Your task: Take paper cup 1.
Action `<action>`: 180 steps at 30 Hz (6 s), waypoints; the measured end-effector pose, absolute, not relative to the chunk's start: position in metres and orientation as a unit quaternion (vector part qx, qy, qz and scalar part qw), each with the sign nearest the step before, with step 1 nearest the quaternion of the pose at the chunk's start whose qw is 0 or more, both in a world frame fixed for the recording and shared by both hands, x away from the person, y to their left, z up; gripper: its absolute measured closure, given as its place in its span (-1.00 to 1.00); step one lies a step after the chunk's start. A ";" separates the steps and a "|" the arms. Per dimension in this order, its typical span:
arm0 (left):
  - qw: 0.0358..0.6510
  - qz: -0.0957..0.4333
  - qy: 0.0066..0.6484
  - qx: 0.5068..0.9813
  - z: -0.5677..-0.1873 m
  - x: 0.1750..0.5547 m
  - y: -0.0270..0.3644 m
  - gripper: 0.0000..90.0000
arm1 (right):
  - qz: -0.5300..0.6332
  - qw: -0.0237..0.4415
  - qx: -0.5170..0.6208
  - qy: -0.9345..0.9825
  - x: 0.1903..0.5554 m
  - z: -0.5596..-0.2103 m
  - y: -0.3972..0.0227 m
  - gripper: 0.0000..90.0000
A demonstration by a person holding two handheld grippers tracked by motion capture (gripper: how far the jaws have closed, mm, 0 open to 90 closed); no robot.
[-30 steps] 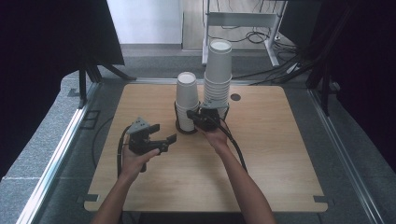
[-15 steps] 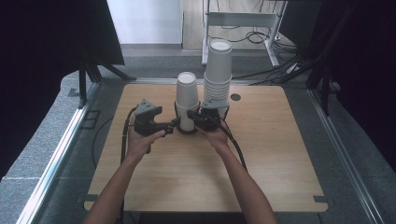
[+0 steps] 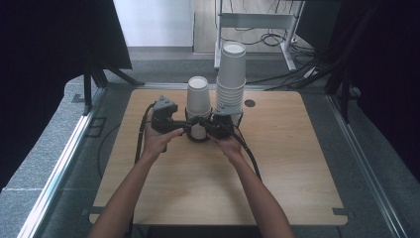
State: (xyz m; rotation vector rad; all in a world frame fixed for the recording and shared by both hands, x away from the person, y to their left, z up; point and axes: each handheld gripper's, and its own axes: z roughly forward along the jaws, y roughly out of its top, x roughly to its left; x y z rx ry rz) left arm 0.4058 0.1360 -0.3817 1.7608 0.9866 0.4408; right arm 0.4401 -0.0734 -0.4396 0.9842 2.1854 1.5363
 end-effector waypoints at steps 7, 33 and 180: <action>0.512 0.190 0.404 0.734 -0.376 0.416 0.128 -0.90 | 0.534 0.146 0.340 0.761 0.440 -0.440 -0.074 0.95; 0.506 0.186 0.414 0.734 -0.393 0.449 0.123 -0.93 | 0.535 0.147 0.331 0.764 0.442 -0.438 -0.072 0.95; 0.559 0.214 0.361 0.715 -0.415 0.311 0.142 -0.67 | 0.563 0.159 0.304 0.752 0.328 -0.470 -0.162 0.12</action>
